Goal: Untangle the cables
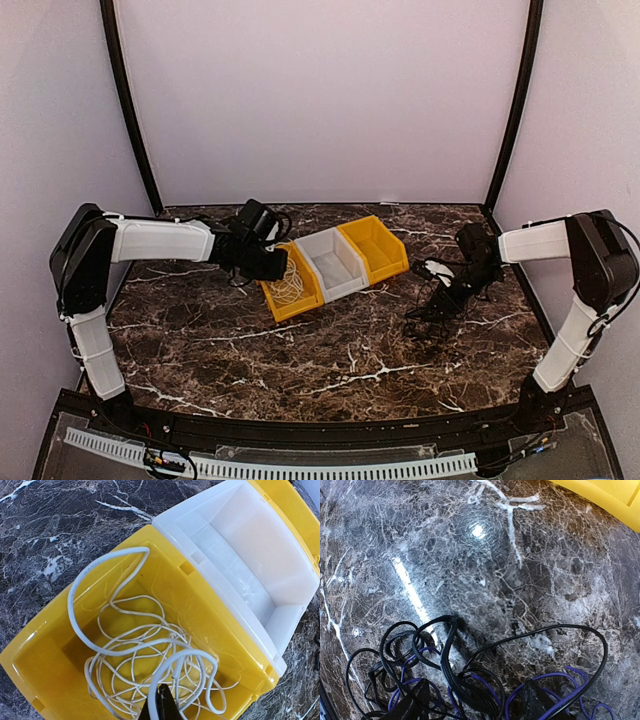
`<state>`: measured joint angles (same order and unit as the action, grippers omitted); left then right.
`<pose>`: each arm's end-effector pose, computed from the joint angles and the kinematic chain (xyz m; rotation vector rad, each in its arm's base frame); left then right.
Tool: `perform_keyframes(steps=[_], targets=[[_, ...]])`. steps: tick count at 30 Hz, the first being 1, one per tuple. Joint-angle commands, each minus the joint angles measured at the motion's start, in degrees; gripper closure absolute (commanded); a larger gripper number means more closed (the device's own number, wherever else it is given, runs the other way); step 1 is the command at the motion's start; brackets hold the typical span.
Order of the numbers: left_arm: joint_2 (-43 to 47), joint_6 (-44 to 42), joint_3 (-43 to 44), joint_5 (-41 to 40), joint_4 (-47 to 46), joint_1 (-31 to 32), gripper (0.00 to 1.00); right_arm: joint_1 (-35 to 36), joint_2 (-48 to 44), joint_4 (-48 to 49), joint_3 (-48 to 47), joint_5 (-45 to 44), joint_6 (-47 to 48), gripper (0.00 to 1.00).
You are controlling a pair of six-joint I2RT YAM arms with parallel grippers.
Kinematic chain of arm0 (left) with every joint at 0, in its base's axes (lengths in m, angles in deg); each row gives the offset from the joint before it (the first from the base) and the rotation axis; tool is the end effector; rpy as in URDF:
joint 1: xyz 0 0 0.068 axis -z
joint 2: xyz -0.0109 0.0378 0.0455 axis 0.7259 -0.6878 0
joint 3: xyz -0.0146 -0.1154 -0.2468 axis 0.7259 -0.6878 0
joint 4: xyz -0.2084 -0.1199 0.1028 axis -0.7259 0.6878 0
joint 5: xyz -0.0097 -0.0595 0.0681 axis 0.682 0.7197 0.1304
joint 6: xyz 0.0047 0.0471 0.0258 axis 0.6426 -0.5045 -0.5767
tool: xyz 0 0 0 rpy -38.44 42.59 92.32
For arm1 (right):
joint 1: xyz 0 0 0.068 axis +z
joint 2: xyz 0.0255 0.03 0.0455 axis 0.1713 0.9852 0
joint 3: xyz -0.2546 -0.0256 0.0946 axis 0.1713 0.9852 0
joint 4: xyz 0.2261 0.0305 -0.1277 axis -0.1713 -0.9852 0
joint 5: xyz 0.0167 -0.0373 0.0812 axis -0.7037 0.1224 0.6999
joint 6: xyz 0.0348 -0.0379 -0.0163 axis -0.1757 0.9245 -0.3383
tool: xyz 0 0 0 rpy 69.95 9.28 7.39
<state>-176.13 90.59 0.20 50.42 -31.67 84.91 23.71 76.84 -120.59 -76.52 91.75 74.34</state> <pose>0.3223 -0.2519 0.2001 0.2392 2.4189 -0.4369 0.2864 0.0889 0.1447 -1.2351 2.4262 0.6481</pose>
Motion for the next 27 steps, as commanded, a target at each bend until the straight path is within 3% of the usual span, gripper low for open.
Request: perform_keyframes(steps=[1, 5, 9, 18, 27], targets=[[1.8, -0.9, 2.8, -1.8, 3.2, -0.1, 0.91, -0.3, -0.6, -1.2, -0.7, 1.5, 0.5, 0.4], [4.2, -1.4, 2.7, -2.7, 3.7, -0.1, 0.65, -0.4, -1.2, -1.7, -1.3, 2.1, 0.5, 0.4], [6.4, -1.6, 3.0, -3.7, 5.1, -0.1, 0.51, -0.4, -2.0, -2.3, -1.8, 1.7, 0.4, 0.4], [11.8, -3.8, 4.1, -4.6, 8.7, -0.1, 0.3, -0.3, -6.7, -8.3, -6.8, 2.1, 0.8, 0.4], [7.8, -5.5, 6.7, -2.8, 10.2, -0.2, 0.29, -0.3, -8.5, -11.4, -10.1, 1.6, 0.0, 0.4]])
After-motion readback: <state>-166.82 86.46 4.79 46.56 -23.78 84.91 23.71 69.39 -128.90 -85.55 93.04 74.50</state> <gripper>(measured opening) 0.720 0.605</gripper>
